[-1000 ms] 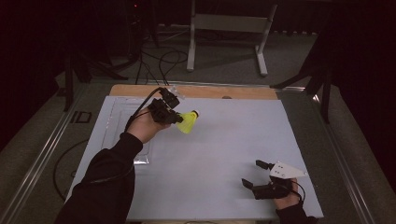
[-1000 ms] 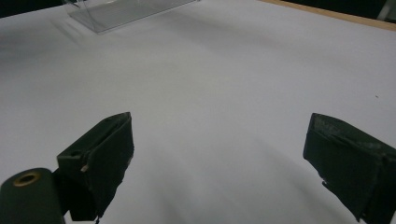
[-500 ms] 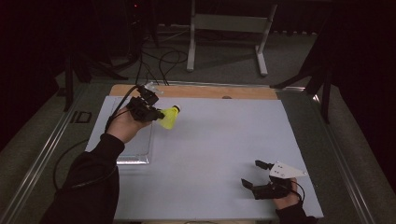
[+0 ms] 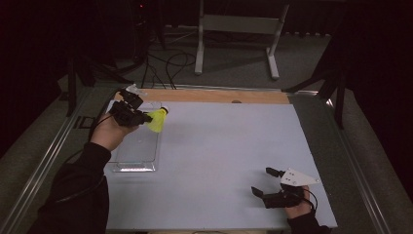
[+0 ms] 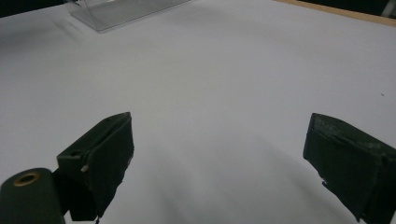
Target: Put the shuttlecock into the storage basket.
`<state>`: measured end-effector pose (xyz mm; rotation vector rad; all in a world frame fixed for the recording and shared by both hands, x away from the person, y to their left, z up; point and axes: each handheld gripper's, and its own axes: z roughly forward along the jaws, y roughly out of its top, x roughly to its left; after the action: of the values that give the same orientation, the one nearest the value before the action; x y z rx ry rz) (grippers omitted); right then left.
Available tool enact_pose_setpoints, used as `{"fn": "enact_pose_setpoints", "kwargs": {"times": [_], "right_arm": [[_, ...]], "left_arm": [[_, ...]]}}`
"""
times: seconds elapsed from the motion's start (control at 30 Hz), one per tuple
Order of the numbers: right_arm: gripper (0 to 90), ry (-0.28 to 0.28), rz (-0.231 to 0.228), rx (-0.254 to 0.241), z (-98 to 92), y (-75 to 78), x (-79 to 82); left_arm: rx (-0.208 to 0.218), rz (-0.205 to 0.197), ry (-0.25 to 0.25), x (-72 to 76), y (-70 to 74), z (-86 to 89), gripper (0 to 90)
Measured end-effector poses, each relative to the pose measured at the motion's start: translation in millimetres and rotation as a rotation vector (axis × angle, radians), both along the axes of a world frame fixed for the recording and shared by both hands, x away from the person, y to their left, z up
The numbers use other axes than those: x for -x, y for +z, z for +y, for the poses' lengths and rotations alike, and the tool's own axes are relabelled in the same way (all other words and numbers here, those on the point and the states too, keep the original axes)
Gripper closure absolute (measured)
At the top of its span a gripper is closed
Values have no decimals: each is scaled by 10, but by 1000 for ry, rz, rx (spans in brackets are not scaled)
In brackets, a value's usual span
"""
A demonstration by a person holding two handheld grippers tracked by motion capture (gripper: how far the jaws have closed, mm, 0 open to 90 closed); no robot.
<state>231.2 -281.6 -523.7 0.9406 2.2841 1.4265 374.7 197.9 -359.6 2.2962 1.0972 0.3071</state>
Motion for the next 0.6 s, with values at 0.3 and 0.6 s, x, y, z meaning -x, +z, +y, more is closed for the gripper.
{"fn": "enact_pose_setpoints", "kwargs": {"times": [0.3, 0.6], "right_arm": [[89, 2, 4, 0, 8, -2, -1], [89, 1, 6, 0, 9, -6, -6]], "left_arm": [[-17, -1, 63, 29, -133, 169, 900], [-13, 20, 113, 21, -377, 246, 900]]}}
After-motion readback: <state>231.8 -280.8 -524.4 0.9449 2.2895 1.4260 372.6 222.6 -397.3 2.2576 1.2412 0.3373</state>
